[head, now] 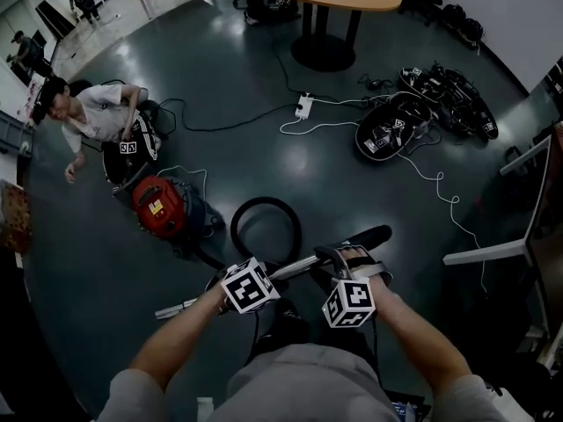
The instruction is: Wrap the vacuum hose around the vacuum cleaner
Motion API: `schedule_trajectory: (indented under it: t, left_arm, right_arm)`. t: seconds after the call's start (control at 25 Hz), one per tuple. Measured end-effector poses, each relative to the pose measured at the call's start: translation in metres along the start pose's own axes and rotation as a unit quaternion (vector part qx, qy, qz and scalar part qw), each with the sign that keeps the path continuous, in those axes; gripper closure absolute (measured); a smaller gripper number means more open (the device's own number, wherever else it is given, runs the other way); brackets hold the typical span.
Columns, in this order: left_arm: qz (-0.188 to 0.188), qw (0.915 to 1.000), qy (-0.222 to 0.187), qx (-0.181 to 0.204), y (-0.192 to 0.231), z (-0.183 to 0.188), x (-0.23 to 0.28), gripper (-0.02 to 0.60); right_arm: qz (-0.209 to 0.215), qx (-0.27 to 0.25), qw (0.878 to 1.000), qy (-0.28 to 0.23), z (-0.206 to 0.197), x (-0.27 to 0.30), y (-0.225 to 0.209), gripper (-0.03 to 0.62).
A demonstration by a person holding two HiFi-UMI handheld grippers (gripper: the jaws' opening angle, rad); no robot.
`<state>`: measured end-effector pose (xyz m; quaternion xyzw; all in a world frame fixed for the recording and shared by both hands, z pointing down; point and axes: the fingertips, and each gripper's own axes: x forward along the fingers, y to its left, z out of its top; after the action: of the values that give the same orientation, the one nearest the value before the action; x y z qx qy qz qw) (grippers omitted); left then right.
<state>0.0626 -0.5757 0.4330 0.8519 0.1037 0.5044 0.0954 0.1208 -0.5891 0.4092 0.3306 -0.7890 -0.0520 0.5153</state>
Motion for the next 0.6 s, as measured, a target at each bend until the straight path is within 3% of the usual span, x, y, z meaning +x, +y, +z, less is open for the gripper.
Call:
schedule_trajectory:
  t: [0.12, 0.2, 0.28, 0.44, 0.6]
  left_arm:
    - [-0.003, 0.9997, -0.009, -0.022, 0.003, 0.001, 0.002, 0.408]
    - [-0.002, 0.9992, -0.013, -0.038, 0.007, -0.002, -0.001, 0.408]
    - [0.004, 0.9984, -0.019, -0.053, 0.011, -0.005, -0.001, 0.408]
    - [0.016, 0.9960, -0.034, -0.081, 0.016, -0.007, 0.002, 0.408]
    - [0.028, 0.9907, -0.050, -0.123, 0.020, -0.010, 0.010, 0.408]
  right_arm:
    - [-0.018, 0.019, 1.000, 0.001, -0.008, -0.012, -0.002, 0.382]
    - [-0.012, 0.090, 0.996, -0.008, -0.015, -0.019, -0.003, 0.382]
    - [0.002, 0.196, 0.980, -0.026, -0.023, -0.021, -0.005, 0.382]
    - [0.032, 0.395, 0.914, -0.084, -0.026, -0.019, -0.005, 0.382]
    - [0.066, 0.513, 0.844, -0.144, -0.018, -0.007, -0.006, 0.382]
